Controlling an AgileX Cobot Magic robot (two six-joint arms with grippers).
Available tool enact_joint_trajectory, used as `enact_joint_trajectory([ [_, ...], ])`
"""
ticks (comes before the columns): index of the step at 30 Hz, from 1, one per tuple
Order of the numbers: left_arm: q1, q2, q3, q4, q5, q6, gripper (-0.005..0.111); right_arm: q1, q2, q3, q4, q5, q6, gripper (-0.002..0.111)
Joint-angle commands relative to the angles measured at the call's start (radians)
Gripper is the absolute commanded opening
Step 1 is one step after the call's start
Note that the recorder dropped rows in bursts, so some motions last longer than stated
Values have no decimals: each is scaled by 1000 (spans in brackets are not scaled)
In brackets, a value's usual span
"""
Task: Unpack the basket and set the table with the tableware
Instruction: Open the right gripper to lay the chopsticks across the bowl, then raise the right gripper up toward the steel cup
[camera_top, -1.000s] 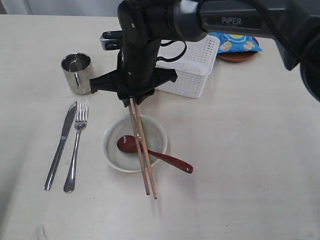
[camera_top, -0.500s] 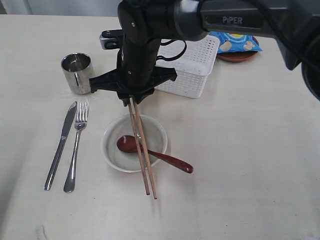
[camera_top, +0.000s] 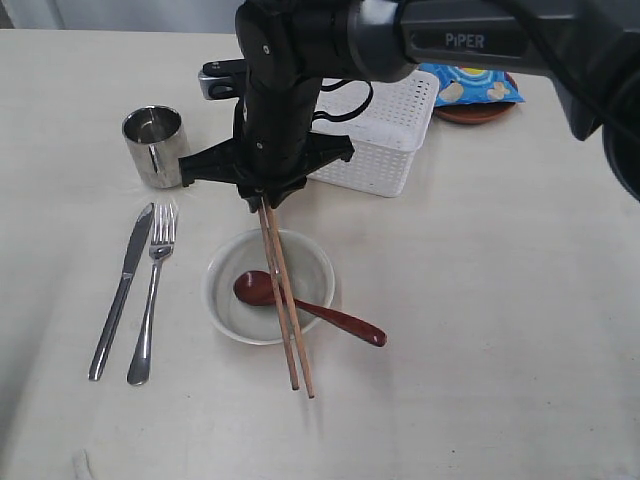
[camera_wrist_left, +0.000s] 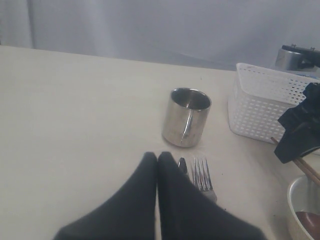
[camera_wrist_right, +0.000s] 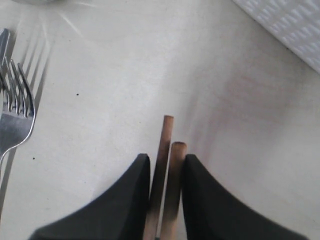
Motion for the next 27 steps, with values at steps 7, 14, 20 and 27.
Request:
enact_joint_trajectory([
  [7, 1, -4, 3, -1, -11, 1, 0, -5, -45, -10, -4, 17, -38, 54],
  [14, 1, -4, 3, -1, -11, 1, 0, -5, -64, -93, -4, 254, -92, 54],
  [20, 1, -4, 3, -1, -11, 1, 0, 30, -100, -93, -28, 332, -131, 32],
  [27, 1, -4, 3, -1, -11, 1, 0, 49, -123, -56, -28, 337, -197, 32],
])
